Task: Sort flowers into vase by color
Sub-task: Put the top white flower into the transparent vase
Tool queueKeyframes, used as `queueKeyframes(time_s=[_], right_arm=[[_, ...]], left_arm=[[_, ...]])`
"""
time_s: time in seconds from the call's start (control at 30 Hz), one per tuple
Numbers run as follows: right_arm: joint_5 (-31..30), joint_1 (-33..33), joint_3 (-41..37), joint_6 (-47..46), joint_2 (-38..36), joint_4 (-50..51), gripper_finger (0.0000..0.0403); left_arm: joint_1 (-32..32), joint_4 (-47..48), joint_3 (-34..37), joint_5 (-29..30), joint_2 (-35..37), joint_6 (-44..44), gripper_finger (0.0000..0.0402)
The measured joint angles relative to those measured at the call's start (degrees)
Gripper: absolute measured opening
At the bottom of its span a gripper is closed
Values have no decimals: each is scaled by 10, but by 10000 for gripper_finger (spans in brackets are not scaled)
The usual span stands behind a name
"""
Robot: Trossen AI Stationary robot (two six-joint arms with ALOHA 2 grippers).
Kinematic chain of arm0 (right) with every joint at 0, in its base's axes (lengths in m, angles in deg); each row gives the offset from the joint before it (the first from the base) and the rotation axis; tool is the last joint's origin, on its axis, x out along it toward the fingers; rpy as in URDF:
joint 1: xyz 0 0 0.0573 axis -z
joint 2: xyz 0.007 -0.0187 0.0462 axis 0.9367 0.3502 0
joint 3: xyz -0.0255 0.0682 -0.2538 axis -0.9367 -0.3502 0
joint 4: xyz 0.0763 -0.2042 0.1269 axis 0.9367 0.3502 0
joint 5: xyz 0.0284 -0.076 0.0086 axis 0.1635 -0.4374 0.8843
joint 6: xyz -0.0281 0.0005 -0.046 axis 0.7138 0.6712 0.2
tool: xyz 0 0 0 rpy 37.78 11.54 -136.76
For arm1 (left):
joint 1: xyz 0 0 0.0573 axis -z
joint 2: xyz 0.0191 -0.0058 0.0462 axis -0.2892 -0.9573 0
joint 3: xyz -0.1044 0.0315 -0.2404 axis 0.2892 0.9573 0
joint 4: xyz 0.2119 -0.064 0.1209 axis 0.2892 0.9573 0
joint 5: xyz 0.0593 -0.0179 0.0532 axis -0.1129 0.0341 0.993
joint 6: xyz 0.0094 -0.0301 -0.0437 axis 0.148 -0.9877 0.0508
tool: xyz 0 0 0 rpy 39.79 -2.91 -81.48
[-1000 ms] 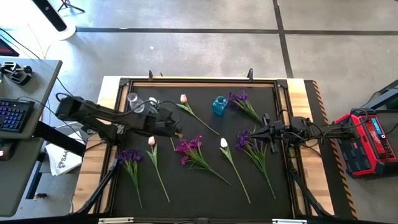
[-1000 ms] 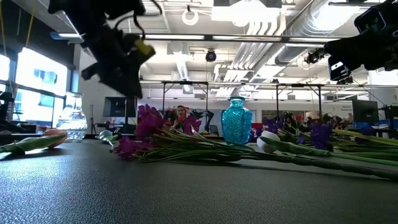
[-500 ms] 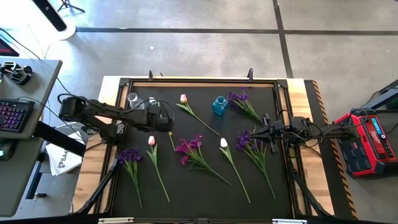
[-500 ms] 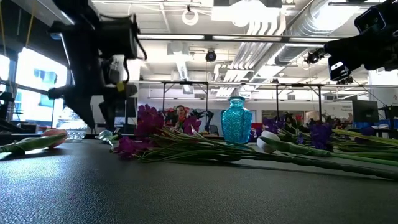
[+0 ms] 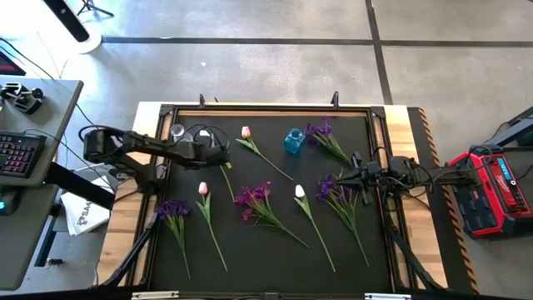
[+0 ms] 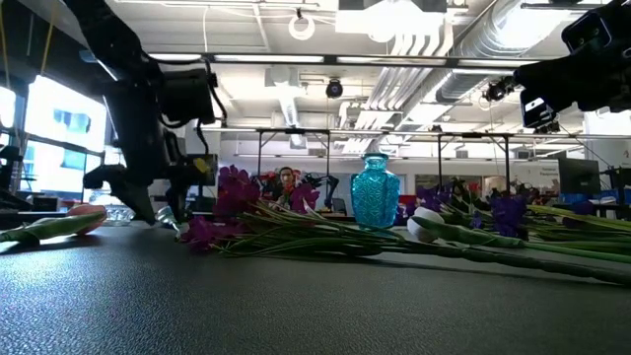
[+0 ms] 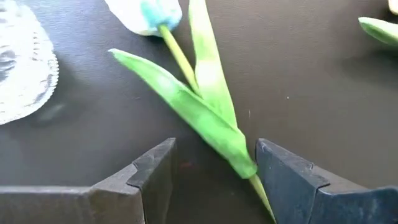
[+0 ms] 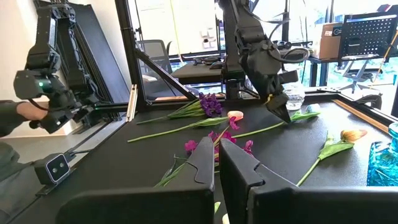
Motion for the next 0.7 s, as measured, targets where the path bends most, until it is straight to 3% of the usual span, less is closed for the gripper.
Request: queueKeyframes(time_s=[0.2,0.7], right_arm=[[0,0,0,0,0,0,0],[0,0,0,0,0,0,0]], left_arm=[[-1,-44,-5,8,-43,36,178],[0,-46,-9,-43,-14,85,9]])
